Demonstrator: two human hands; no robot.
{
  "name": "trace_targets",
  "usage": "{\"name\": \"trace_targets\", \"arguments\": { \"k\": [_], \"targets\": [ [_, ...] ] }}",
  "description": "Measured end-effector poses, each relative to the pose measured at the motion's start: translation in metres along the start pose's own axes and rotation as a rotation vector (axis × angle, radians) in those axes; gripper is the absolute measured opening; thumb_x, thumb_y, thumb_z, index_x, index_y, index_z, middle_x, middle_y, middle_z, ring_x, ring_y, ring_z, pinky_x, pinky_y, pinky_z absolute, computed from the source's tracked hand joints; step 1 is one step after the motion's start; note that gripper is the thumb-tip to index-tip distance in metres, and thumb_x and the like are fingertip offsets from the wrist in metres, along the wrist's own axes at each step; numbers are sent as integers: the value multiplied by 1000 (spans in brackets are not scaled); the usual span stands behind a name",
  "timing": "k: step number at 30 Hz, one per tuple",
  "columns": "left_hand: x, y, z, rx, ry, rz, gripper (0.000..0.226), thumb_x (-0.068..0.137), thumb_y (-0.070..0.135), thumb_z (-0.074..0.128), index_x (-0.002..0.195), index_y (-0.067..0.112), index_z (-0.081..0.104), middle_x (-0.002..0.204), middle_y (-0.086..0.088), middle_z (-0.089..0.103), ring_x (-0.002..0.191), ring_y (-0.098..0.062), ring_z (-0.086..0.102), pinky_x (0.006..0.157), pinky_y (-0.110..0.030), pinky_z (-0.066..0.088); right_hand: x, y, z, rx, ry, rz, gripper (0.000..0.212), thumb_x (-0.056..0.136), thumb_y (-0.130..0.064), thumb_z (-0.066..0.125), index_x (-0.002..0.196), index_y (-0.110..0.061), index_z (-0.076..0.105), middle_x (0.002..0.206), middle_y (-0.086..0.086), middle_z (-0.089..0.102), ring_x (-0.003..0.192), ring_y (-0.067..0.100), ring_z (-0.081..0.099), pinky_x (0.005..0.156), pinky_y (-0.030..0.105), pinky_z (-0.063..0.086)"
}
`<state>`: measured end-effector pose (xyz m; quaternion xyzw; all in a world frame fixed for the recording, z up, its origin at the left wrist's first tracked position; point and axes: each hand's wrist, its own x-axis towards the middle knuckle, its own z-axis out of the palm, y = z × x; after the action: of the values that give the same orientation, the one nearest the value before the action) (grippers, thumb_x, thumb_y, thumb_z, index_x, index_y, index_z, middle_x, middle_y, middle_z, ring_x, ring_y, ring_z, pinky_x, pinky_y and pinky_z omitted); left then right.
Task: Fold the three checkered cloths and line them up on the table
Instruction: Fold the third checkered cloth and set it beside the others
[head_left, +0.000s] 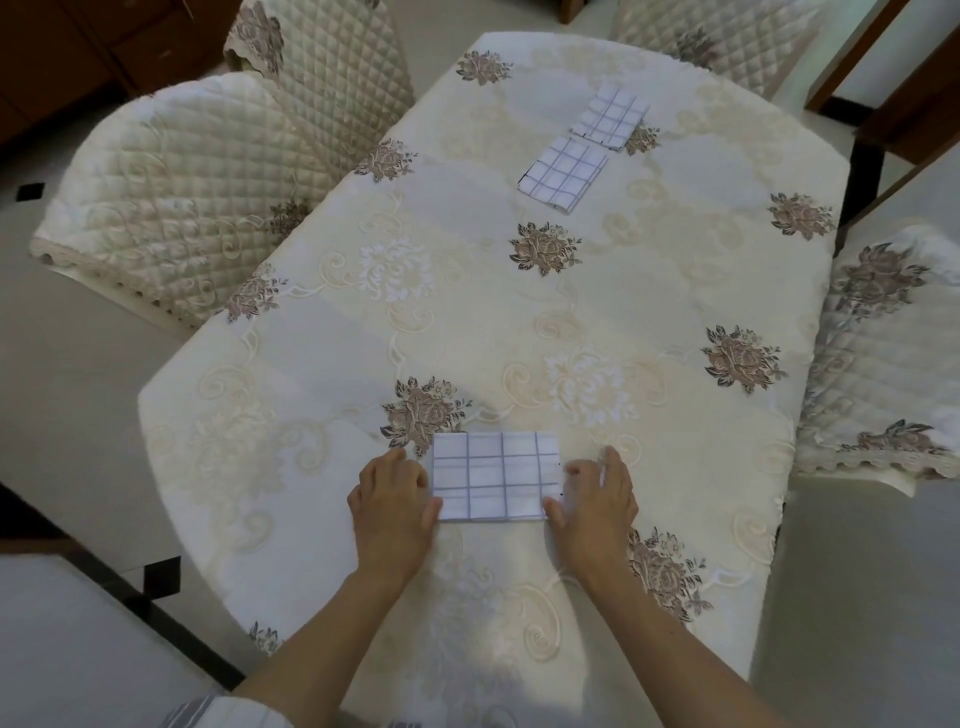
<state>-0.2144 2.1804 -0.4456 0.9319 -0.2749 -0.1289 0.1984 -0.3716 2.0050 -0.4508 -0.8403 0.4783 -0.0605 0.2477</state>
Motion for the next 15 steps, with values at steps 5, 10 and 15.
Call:
{"name": "trace_targets", "arguments": {
  "k": [5,10,15],
  "targets": [
    [16,5,-7,182,-134,133,60,76,26,73,132,37,52,156,-7,28,140,-33,26,101,-53,39,6,-25,9,-246,-145,-291,71,78,-33,72,142,-29,41,160,18,-3,146,36,-1,113,56,18],
    [30,10,-16,334,-287,130,69,88,39,63,147,43,29,164,-4,-4,149,-31,-2,116,-48,19,8,-53,27,-326,-272,-382,82,77,-49,71,148,-31,33,158,14,-21,146,35,-17,116,53,3],
    [37,10,-19,388,-338,122,79,85,49,62,151,42,18,163,-4,-9,149,-30,-4,117,-50,17,14,-74,29,-389,-366,-404,93,82,-58,62,154,-32,9,153,14,-35,141,34,-32,116,53,-8]
  ]
}}
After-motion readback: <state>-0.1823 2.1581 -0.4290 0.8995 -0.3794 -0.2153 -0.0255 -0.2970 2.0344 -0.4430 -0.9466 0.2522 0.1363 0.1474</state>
